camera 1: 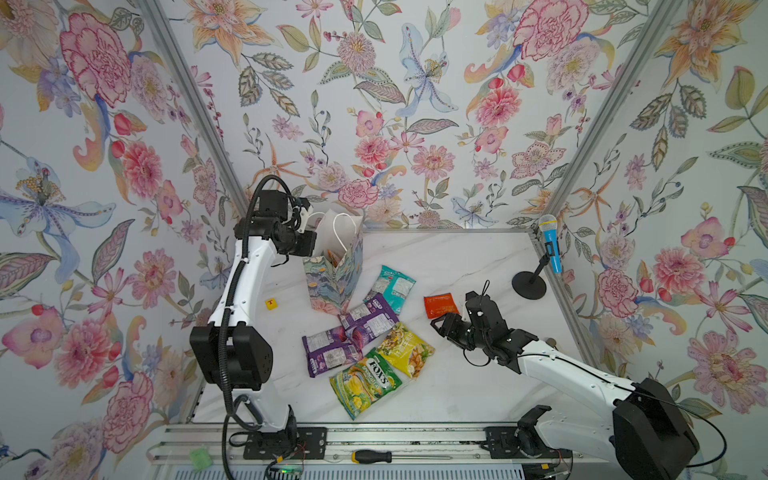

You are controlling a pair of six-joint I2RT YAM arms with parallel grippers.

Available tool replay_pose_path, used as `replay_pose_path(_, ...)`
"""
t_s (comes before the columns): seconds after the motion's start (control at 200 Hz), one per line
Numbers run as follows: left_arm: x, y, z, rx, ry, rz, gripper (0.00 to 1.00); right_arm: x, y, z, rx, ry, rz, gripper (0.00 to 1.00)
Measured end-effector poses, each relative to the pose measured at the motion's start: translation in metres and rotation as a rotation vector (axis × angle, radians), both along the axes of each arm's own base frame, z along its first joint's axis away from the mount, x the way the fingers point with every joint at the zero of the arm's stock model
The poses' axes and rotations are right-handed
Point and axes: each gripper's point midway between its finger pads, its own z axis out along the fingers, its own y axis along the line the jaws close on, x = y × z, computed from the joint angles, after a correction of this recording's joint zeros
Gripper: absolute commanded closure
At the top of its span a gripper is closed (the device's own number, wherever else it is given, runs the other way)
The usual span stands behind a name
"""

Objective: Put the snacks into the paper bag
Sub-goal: 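Lower the open right gripper onto the yellow snack packet, then grasp the yellow snack packet with the right gripper and lift it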

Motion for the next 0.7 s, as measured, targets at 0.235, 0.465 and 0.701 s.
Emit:
replay_pose_path(0.235,-0.001,0.016,0.005,0.008,0.002,0.049,0.99,0.000,0.001,0.009,-0.031,0.000,0.014,0.46)
replay_pose_path(0.465,-0.003,0.028,0.002,0.003,0.009,0.084,0.98,-0.042,0.019,-0.012,-0.044,0.130,0.109,0.45)
replay_pose_path(0.701,-0.002,0.027,-0.003,-0.006,0.010,0.085,0.98,-0.083,0.016,-0.060,-0.024,0.261,0.105,0.45)
